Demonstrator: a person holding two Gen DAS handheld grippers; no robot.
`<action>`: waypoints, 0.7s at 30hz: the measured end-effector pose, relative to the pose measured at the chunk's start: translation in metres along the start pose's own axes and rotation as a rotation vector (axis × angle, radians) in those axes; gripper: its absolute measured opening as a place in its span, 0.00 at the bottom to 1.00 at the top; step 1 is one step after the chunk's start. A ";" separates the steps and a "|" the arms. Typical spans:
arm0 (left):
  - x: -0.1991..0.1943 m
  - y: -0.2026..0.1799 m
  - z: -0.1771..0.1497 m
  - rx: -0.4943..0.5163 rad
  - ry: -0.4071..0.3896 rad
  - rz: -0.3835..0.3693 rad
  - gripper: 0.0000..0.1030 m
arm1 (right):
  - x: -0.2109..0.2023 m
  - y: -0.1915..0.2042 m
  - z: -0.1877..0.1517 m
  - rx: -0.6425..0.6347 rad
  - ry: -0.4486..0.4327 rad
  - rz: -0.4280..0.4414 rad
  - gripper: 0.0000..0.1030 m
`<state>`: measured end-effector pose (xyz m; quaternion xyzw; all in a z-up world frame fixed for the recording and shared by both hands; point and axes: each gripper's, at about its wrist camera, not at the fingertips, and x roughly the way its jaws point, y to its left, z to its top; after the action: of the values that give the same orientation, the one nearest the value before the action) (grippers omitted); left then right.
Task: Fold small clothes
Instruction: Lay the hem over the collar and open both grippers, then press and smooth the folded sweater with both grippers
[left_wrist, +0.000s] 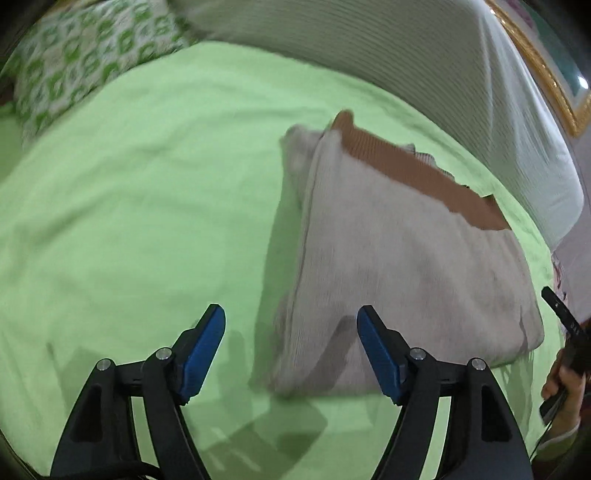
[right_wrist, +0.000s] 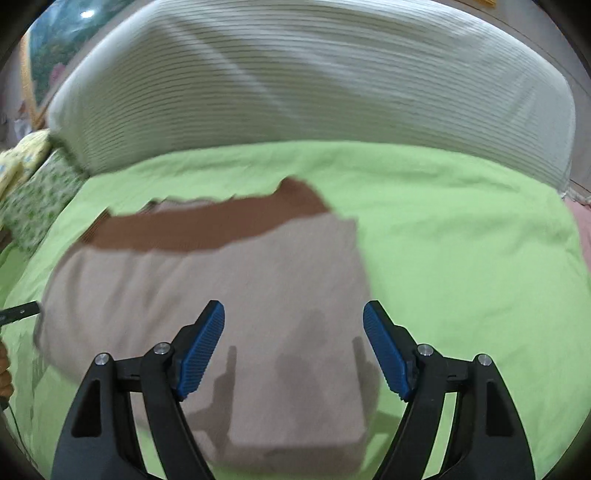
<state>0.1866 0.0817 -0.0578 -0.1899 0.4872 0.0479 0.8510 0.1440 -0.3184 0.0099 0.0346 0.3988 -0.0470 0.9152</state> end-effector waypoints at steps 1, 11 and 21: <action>-0.001 0.001 -0.007 -0.020 0.000 -0.012 0.72 | -0.008 0.001 -0.006 0.001 -0.018 0.006 0.76; -0.017 -0.058 -0.005 0.086 -0.060 -0.135 0.75 | 0.008 0.058 0.018 -0.156 -0.008 0.240 0.75; 0.034 -0.075 -0.031 0.231 0.047 -0.089 0.75 | 0.128 0.158 0.040 -0.534 0.228 0.246 0.64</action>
<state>0.1988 -0.0024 -0.0797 -0.1130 0.5004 -0.0509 0.8569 0.2775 -0.1732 -0.0532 -0.1537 0.4899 0.1747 0.8401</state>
